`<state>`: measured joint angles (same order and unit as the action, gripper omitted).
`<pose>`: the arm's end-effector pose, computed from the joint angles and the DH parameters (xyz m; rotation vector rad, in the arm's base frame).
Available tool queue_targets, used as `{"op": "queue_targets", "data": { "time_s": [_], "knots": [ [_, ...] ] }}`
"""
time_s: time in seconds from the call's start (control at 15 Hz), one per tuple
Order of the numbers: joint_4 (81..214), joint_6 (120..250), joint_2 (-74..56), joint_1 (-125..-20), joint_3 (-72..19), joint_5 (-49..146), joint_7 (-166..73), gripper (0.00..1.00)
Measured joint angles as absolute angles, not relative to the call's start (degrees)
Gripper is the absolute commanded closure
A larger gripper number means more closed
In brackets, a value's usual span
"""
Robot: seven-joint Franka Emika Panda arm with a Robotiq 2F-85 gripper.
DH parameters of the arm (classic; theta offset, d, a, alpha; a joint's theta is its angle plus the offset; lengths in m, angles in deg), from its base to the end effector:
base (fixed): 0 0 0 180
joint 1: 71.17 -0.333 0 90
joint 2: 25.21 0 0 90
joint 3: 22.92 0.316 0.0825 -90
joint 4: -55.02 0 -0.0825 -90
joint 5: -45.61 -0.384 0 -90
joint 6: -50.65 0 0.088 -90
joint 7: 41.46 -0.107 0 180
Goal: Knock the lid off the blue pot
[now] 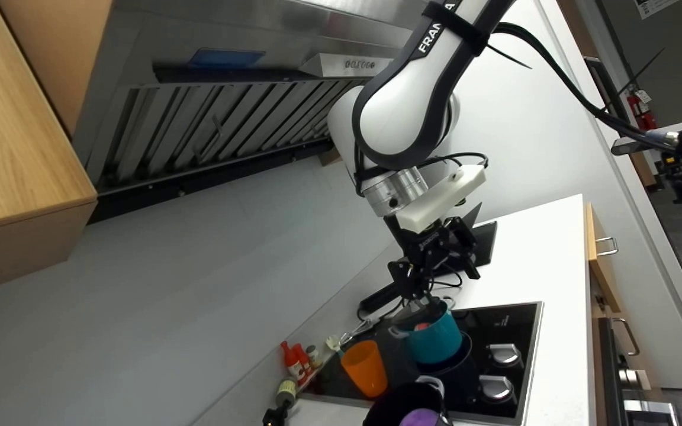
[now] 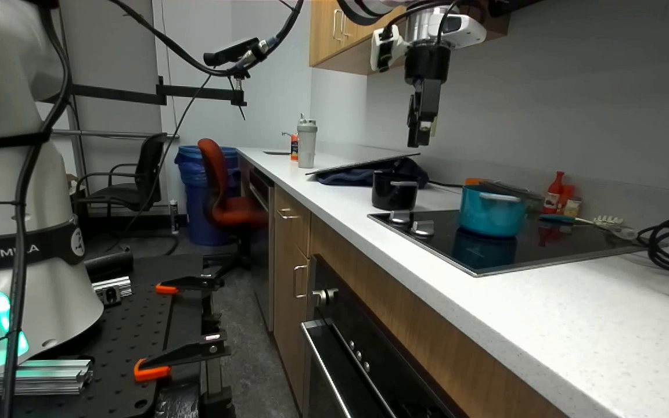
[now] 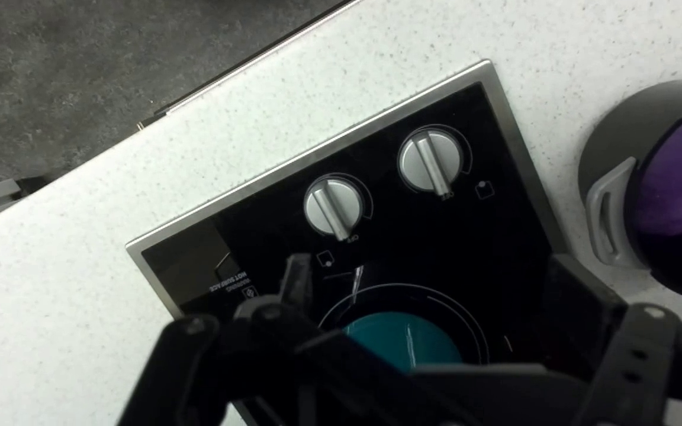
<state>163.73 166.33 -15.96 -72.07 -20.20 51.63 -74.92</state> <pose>0.5931 0.0304 0.4144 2.9622 -0.7152 -0.0152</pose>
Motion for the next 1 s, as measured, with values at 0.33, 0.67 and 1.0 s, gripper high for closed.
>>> {"op": "queue_targets", "data": {
  "time_s": [0.33,0.67,1.0],
  "knots": [
    [163.42,166.33,-15.73,-72.19,-20.35,51.86,-75.18,0.00],
    [163.59,166.33,-15.70,-72.23,-20.37,51.86,-75.15,0.00],
    [163.38,166.33,-15.19,-72.24,-21.41,51.85,-75.15,0.00]
  ]
}}
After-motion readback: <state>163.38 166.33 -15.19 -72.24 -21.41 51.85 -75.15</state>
